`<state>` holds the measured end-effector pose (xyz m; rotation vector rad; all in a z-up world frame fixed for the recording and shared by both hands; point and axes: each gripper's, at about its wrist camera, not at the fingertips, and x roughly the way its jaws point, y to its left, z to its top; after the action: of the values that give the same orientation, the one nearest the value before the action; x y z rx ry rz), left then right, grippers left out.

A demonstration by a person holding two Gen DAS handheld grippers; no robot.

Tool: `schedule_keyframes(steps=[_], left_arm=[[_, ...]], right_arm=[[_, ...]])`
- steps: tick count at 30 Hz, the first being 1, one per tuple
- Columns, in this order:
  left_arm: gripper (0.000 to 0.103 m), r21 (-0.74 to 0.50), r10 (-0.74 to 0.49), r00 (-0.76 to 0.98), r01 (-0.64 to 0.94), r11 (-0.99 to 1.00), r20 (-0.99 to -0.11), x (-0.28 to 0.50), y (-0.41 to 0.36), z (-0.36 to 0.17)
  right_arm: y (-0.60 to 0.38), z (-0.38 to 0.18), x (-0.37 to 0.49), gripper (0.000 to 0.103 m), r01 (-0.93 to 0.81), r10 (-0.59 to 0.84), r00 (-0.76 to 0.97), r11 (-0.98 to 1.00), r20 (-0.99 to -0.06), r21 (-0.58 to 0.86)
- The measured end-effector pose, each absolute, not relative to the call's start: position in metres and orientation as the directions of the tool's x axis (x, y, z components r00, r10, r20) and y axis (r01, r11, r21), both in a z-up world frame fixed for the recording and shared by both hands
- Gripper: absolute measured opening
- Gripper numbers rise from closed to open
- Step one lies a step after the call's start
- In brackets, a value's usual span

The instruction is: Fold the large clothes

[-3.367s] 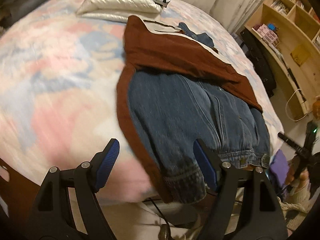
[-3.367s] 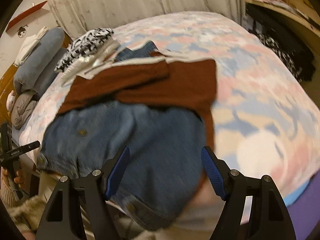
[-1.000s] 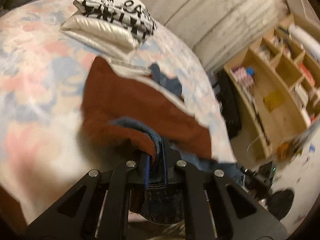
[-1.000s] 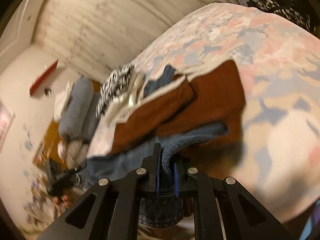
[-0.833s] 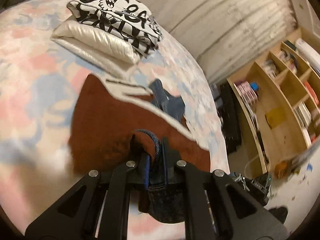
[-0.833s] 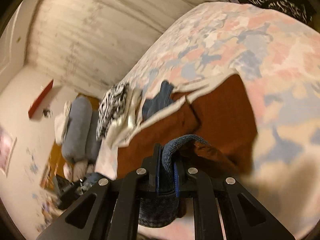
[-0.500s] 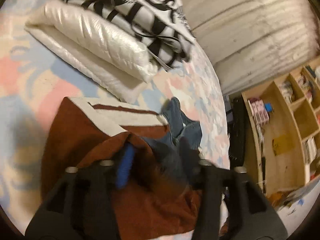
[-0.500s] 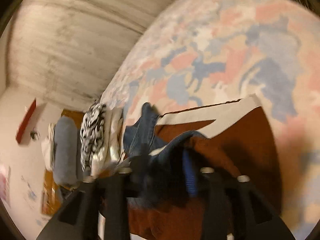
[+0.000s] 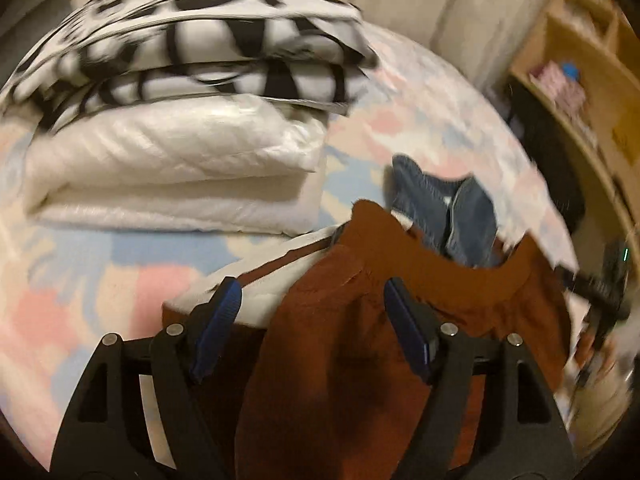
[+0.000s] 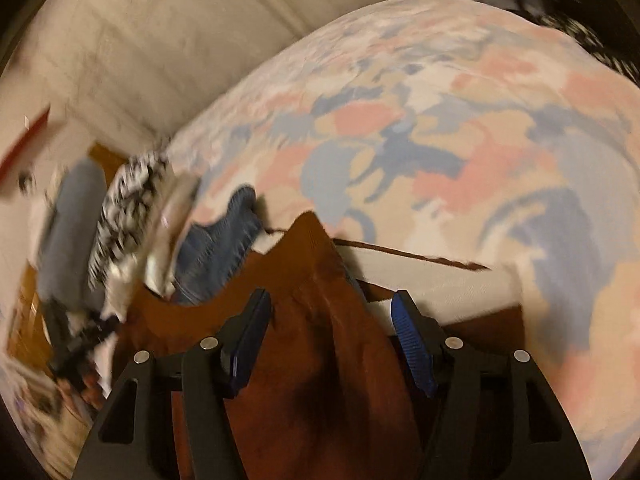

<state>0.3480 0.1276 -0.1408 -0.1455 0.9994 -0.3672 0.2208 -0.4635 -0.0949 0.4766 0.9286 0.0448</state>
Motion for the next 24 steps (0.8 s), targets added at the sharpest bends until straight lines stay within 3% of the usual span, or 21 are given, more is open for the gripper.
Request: schedule_keyframes(steps=[3, 4, 5, 7, 8, 13, 18, 21, 22, 24], left_arm=[[0.071, -0.240, -0.357, 0.464, 0.293, 0.926, -0.811, 0.353, 0.113, -0.146], [0.064, -0.230, -0.351, 0.459, 0.300, 0.926, -0.816, 0.355, 0.108, -0.148], [0.042, -0.211, -0.337, 0.458, 0.304, 0.929, -0.823, 0.359, 0.102, -0.150], [0.019, -0.179, -0.310, 0.465, 0.305, 0.936, -0.829, 0.361, 0.095, -0.150], [0.012, -0.160, -0.297, 0.489, 0.302, 0.940, -0.820, 0.360, 0.091, -0.145], [0.012, -0.153, -0.300, 0.593, 0.285, 0.946, -0.748, 0.353, 0.089, -0.120], [0.012, -0.127, -0.234, 0.543, 0.227, 0.965, -0.807, 0.373, 0.088, -0.160], [0.014, -0.174, -0.266, 0.541, 0.215, 0.961, -0.798, 0.373, 0.097, -0.171], [0.015, -0.189, -0.278, 0.538, 0.216, 0.958, -0.796, 0.371, 0.100, -0.170], [0.018, -0.191, -0.277, 0.535, 0.211, 0.959, -0.798, 0.367, 0.103, -0.164]], right_arm=[[-0.451, -0.110, 0.240, 0.063, 0.149, 0.219, 0.573, 0.920, -0.790, 0.363], [-0.447, -0.117, 0.248, 0.063, 0.153, 0.209, 0.561, 0.925, -0.801, 0.349], [-0.445, -0.125, 0.256, 0.061, 0.166, 0.199, 0.547, 0.926, -0.813, 0.338], [-0.442, -0.133, 0.264, 0.027, 0.169, 0.205, 0.532, 0.925, -0.821, 0.341], [-0.442, -0.133, 0.266, 0.007, 0.172, 0.200, 0.538, 0.925, -0.818, 0.340], [-0.454, -0.093, 0.250, 0.005, 0.180, 0.132, 0.726, 0.910, -0.675, 0.373], [-0.460, -0.152, 0.287, 0.005, 0.298, 0.102, 0.566, 0.899, -0.818, 0.319], [-0.465, -0.162, 0.289, 0.007, 0.300, 0.125, 0.569, 0.889, -0.813, 0.347], [-0.466, -0.161, 0.289, 0.009, 0.297, 0.133, 0.564, 0.888, -0.815, 0.350], [-0.465, -0.152, 0.286, 0.023, 0.294, 0.123, 0.558, 0.895, -0.821, 0.334]])
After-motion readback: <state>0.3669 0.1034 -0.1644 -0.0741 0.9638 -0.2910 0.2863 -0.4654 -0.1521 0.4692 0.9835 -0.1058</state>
